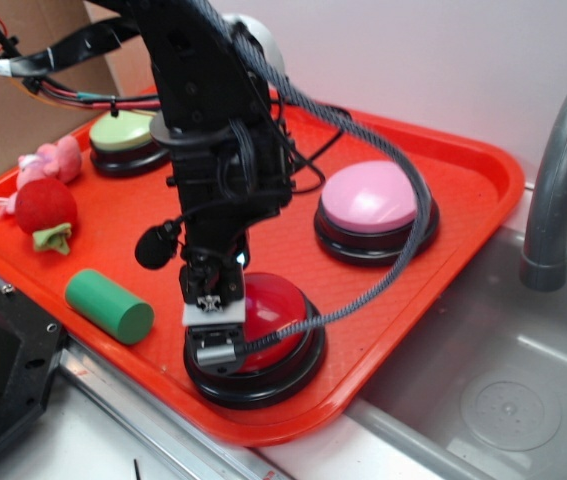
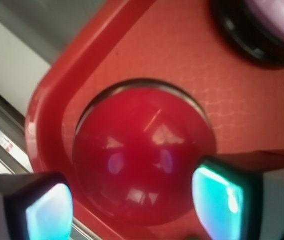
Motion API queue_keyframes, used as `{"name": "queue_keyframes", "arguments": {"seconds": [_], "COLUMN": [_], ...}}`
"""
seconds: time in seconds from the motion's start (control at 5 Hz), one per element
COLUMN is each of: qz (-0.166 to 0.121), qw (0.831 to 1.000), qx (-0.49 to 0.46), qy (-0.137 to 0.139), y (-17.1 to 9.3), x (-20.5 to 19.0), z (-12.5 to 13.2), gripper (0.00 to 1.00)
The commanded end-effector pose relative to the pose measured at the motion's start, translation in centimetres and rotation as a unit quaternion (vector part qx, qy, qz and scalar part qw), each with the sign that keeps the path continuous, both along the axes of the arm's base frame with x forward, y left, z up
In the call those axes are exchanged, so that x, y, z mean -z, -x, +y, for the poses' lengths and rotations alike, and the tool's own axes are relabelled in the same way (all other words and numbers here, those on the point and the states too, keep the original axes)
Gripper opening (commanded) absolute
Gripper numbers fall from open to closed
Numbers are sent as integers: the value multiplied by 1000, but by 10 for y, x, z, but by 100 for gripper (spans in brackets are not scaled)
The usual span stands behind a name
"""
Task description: Push the red button.
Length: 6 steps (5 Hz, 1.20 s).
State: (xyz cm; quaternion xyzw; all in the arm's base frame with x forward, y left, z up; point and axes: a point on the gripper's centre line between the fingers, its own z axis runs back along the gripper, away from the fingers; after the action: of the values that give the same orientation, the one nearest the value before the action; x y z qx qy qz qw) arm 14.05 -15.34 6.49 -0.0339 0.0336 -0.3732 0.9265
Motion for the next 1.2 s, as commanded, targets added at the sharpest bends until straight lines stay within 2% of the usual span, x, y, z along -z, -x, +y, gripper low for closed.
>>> {"name": "queue_keyframes", "arguments": {"seconds": [0.0, 0.2, 0.8, 1.0], "qz": [-3, -3, -35, -41], "qw": [1000, 1000, 999, 999], "qx": [19, 20, 11, 10], "qy": [-2, -4, -23, -21], "y": [2, 2, 0, 0], "x": [-1, -3, -37, -47], "z": [-14, -14, -8, -8], "gripper": [100, 100, 100, 100]}}
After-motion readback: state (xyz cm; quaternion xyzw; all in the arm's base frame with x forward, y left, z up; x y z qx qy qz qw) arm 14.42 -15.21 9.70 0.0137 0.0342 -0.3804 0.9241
